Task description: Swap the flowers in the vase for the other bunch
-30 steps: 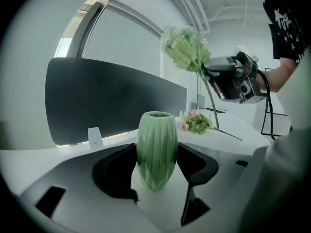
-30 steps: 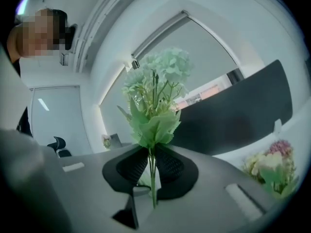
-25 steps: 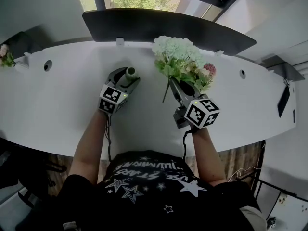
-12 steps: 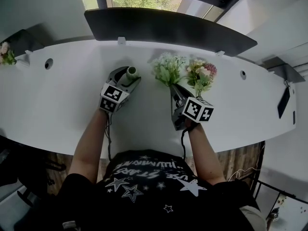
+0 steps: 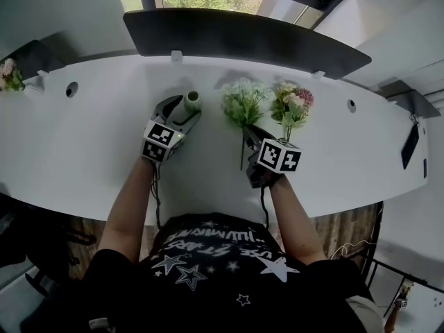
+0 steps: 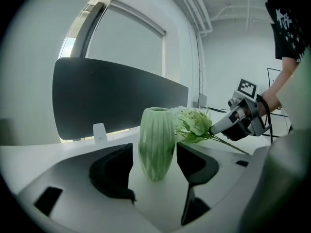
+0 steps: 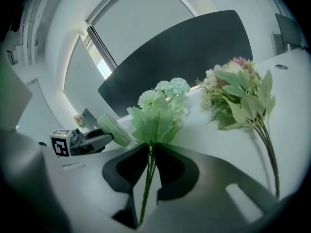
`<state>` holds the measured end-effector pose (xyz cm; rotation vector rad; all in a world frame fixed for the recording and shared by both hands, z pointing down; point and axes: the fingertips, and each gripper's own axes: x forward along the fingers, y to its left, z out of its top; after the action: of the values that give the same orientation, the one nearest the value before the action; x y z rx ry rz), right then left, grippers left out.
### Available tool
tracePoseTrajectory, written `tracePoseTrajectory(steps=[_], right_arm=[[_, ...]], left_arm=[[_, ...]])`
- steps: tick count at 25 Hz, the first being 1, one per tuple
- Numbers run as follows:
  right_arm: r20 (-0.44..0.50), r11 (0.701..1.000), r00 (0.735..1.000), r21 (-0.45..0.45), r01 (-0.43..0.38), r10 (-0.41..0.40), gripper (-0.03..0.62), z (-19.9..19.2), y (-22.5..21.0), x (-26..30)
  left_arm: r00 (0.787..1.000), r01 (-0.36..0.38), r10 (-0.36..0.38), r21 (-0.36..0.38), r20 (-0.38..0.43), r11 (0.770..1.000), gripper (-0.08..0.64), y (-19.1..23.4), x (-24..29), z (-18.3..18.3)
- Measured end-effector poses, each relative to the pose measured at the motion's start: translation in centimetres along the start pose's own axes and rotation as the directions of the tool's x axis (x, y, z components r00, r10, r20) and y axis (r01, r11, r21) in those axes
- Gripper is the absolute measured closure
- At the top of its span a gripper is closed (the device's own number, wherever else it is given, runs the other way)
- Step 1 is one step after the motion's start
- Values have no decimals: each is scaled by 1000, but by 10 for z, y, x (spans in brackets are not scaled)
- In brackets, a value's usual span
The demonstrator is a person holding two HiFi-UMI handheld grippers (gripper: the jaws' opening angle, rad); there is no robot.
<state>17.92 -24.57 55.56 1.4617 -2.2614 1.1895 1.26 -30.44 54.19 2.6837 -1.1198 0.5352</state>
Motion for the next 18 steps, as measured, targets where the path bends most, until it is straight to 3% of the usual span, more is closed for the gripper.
tracePoseTrajectory(steps=[4,6,11,14,15,18], right_arm=[[-14,1000,1000,-17,-19,18,519,-6,9,0],[-9,999,1000,-31,-9,9,454,-7,12,-2],[60,997,997,-55,59,-56,442,-3,13,-17],[95,992,991,-74,100,-93,440,0,13,-29],[102,991,990,-78,106,-98,440,0,13,-32],[105,992,990,-77,99,-91,440,-2,18,-39]], left_arm=[[1000,-22,22,-29,1,999,288,-1,-12,-3],[999,-35,36,-49,17,998,288,-1,-21,-2],[995,-82,87,-105,47,991,288,0,-52,-1],[995,-68,76,-135,62,989,290,-7,-67,2],[996,-57,67,-145,65,988,299,-10,-71,1],[993,-48,64,-161,94,986,440,-18,-84,8]])
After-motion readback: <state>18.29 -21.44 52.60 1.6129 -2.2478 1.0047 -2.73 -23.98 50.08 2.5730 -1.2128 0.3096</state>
